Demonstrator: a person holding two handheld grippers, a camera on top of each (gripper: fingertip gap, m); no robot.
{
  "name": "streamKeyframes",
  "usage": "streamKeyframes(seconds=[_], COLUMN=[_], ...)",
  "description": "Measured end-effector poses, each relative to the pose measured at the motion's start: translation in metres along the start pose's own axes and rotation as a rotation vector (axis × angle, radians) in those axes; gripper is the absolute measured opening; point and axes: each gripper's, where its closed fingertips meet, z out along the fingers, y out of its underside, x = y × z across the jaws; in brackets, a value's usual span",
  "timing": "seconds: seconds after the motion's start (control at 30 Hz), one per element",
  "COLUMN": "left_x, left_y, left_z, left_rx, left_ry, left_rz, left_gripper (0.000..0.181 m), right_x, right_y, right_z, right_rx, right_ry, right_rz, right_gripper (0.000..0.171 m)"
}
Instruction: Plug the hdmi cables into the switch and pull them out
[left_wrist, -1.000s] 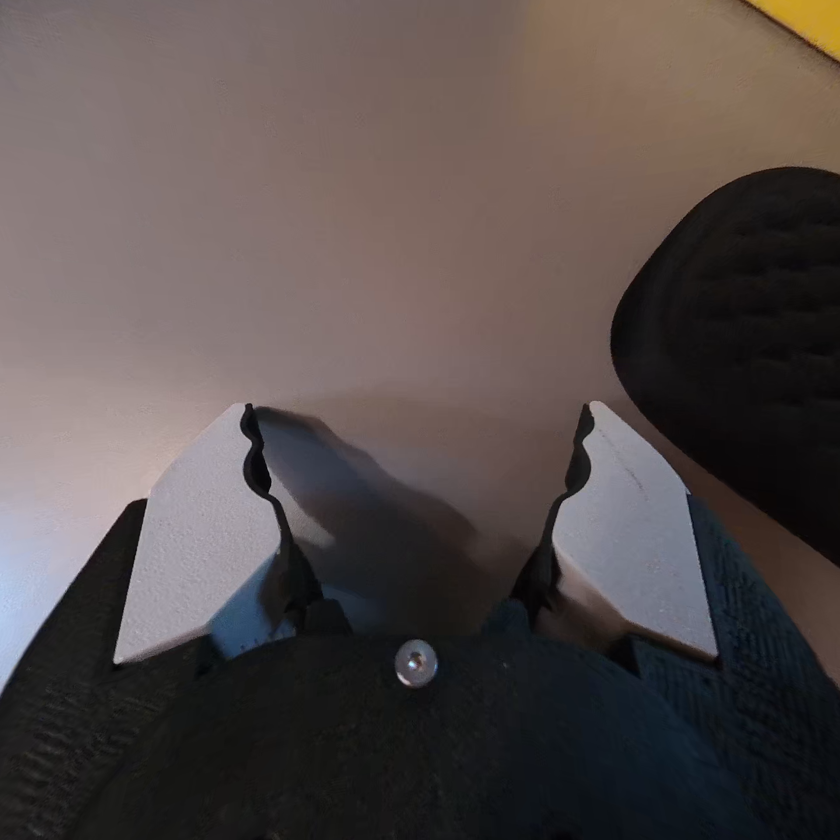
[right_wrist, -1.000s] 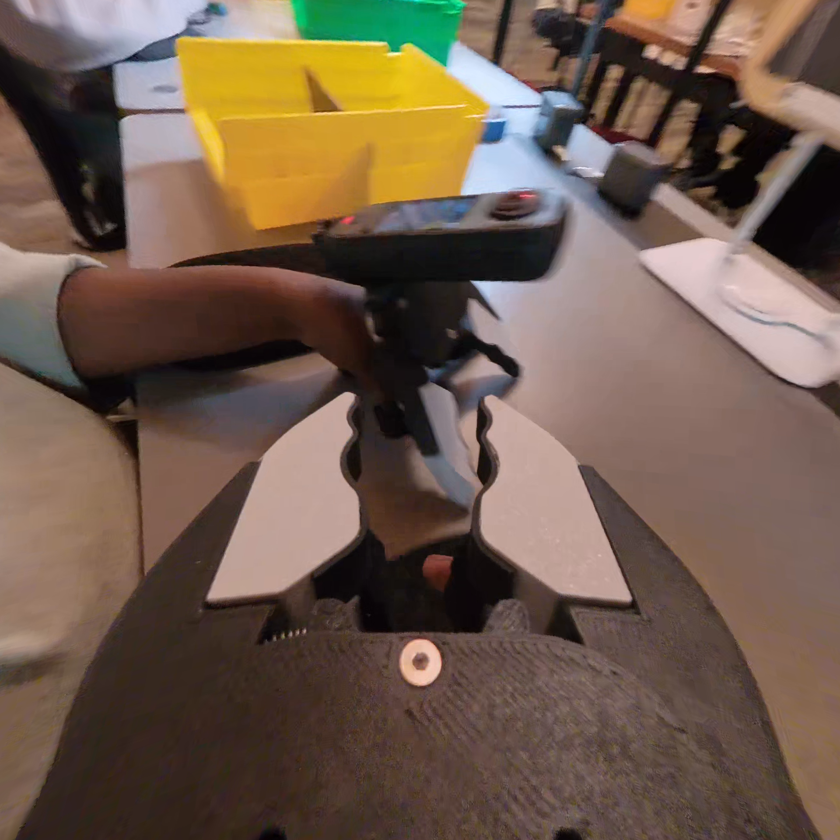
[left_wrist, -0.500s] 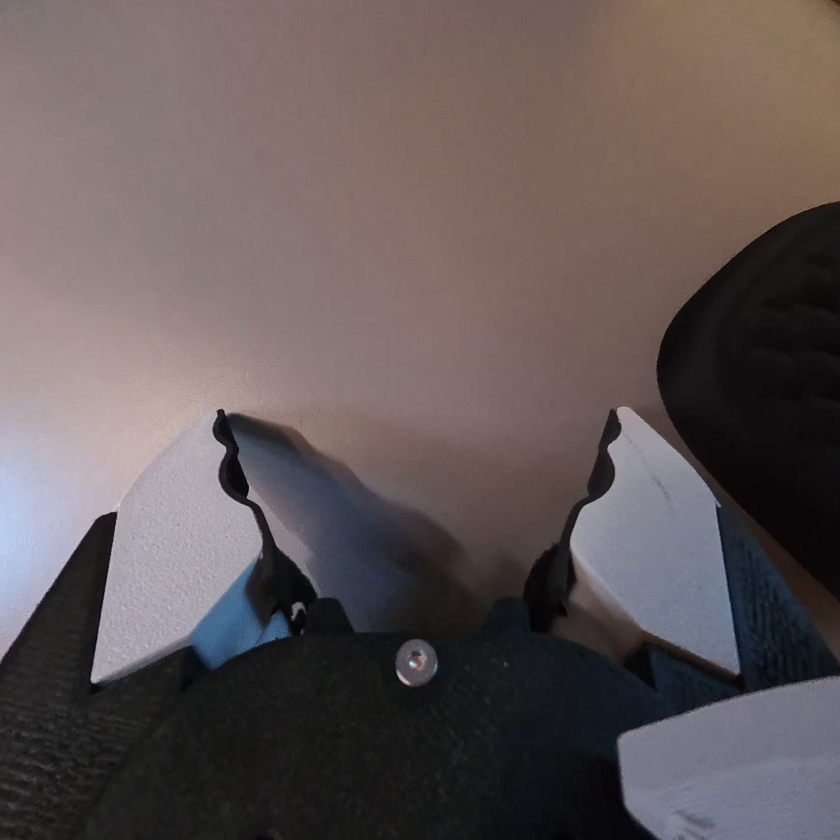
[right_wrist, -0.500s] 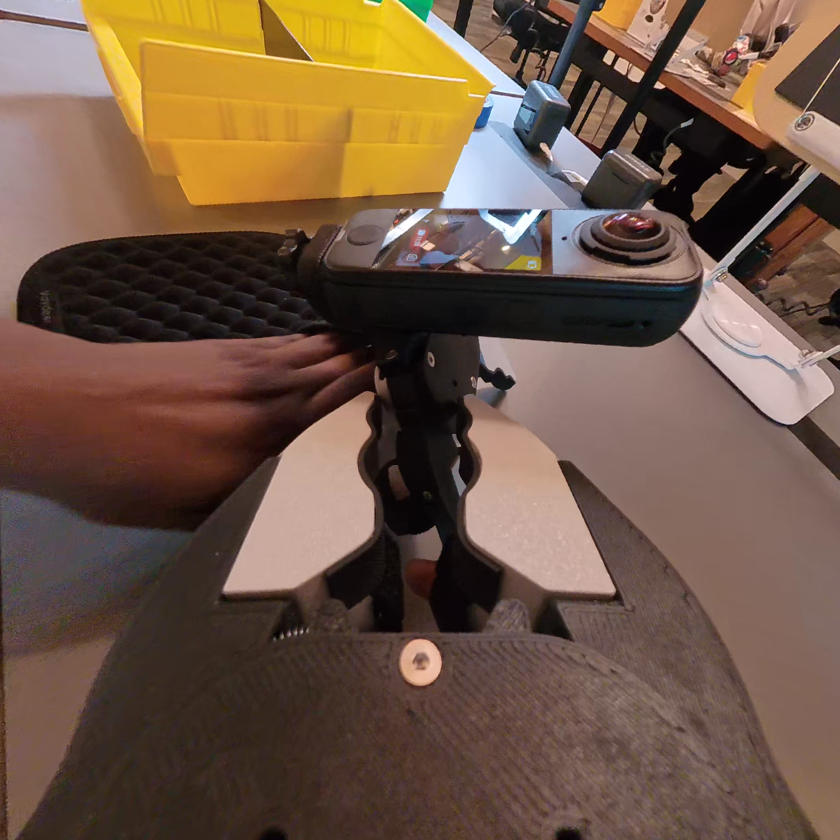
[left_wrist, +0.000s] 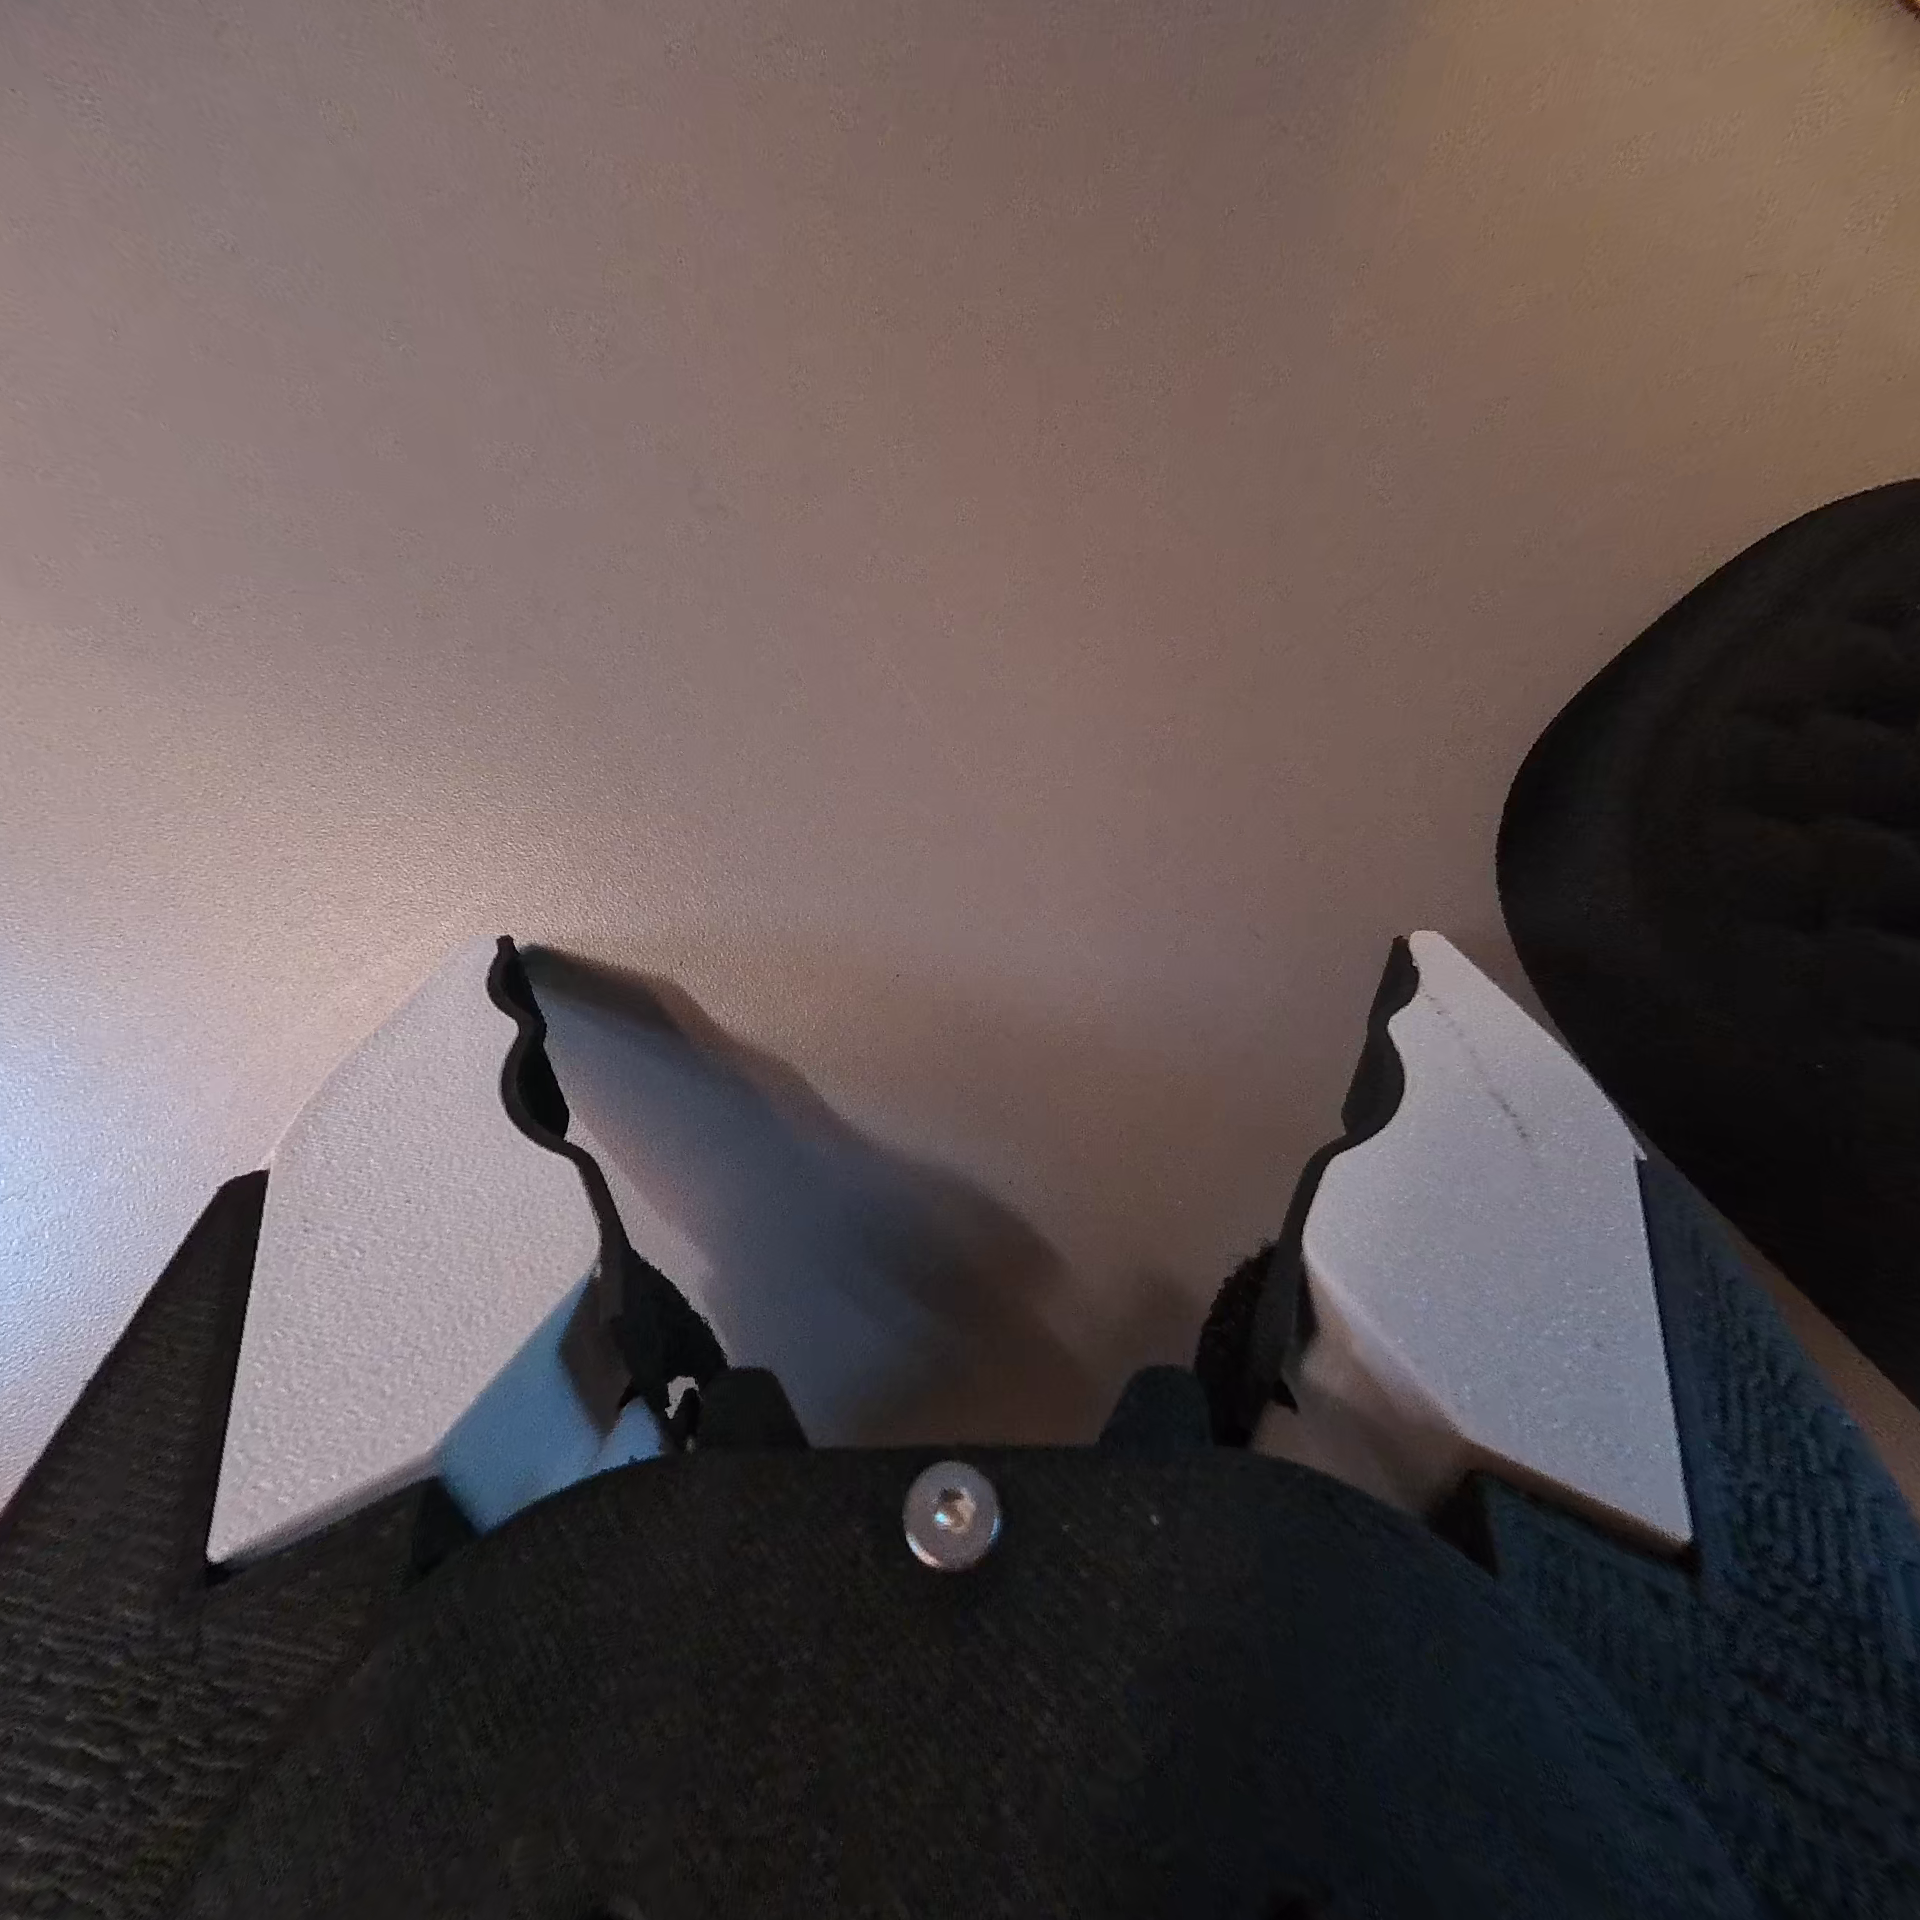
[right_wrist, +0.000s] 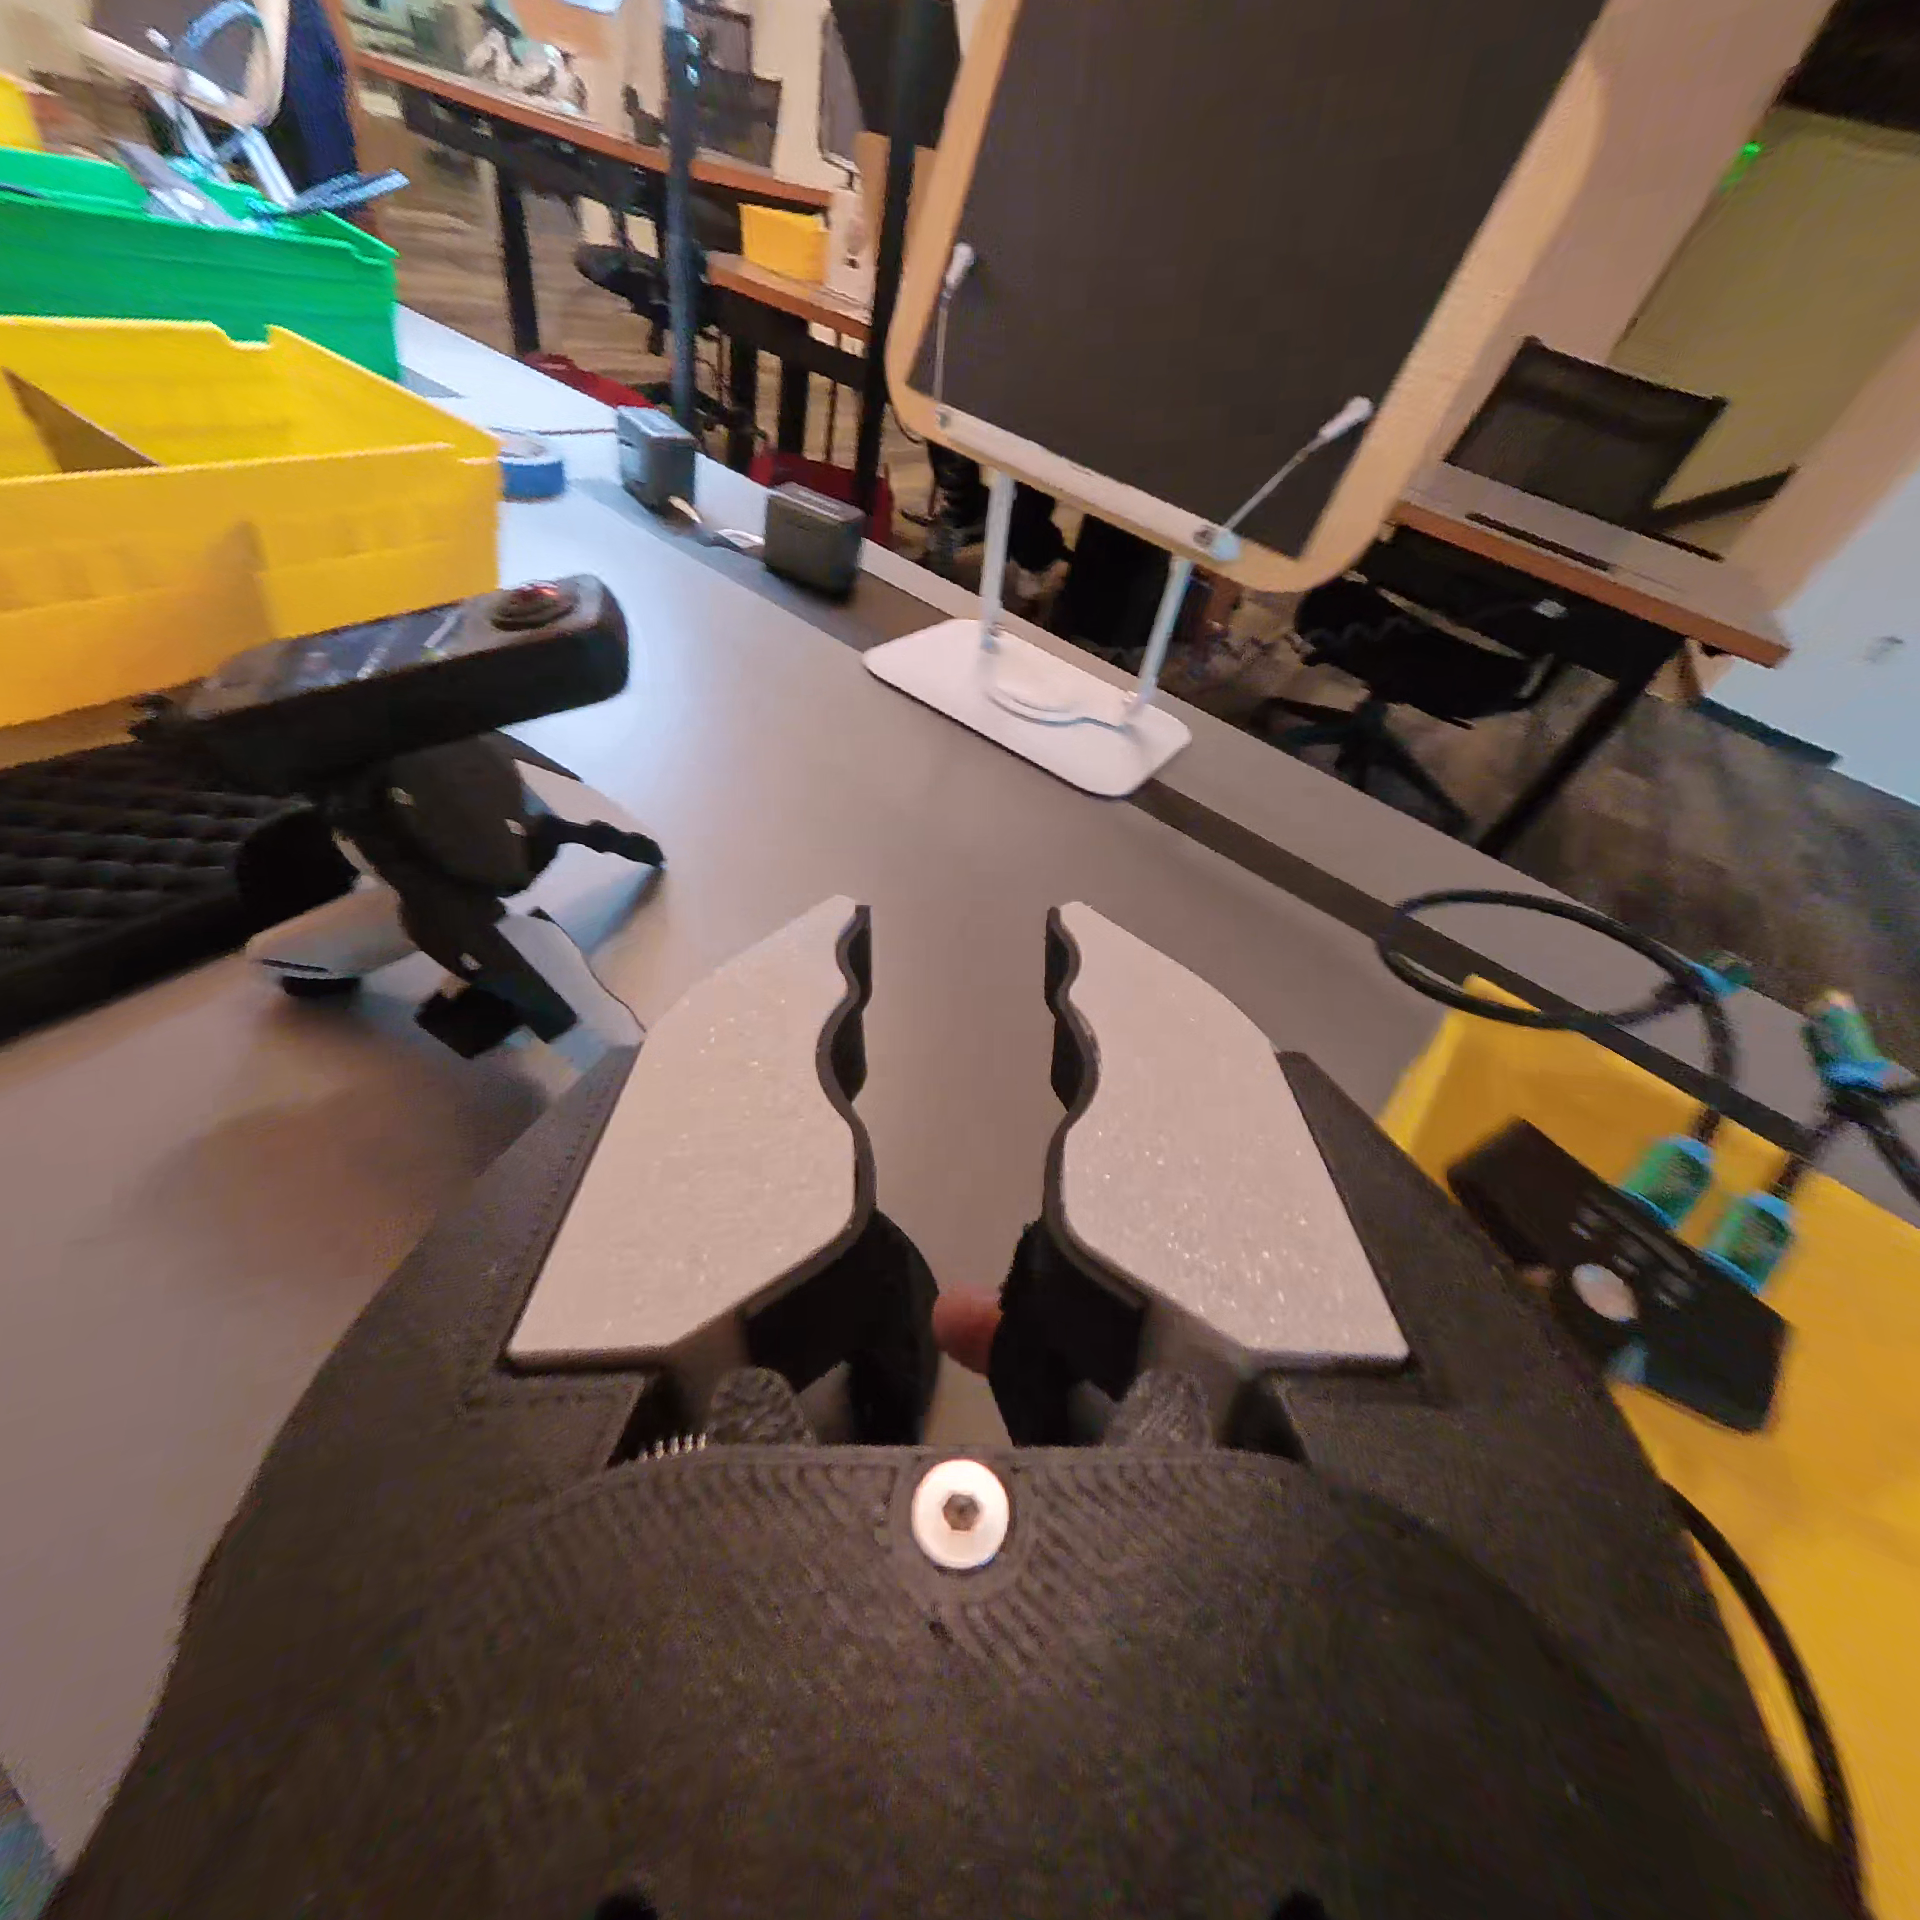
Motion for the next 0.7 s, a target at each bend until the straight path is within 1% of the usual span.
streamKeyframes(seconds=[0.1,0.23,0.5,0.7], left_x=[0.000,0.000,0.000,-0.001], left_y=[0.000,0.000,0.000,0.000], left_z=[0.000,0.000,0.000,0.000], left_rx=[0.000,0.000,0.000,0.000], left_ry=[0.000,0.000,0.000,0.000], left_rz=[0.000,0.000,0.000,0.000], left_gripper=[0.145,0.145,0.145,0.145], right_x=[0.011,0.009,-0.003,-0.002], right_y=[0.002,0.000,-0.009,-0.005], right_z=[-0.010,-0.012,-0.014,-0.023], right_rx=[-0.014,0.015,0.066,0.064], right_ry=[0.044,0.054,0.019,0.014], right_rz=[-0.019,-0.034,-0.042,-0.036], right_gripper=[0.032,0.032,0.030,0.029])
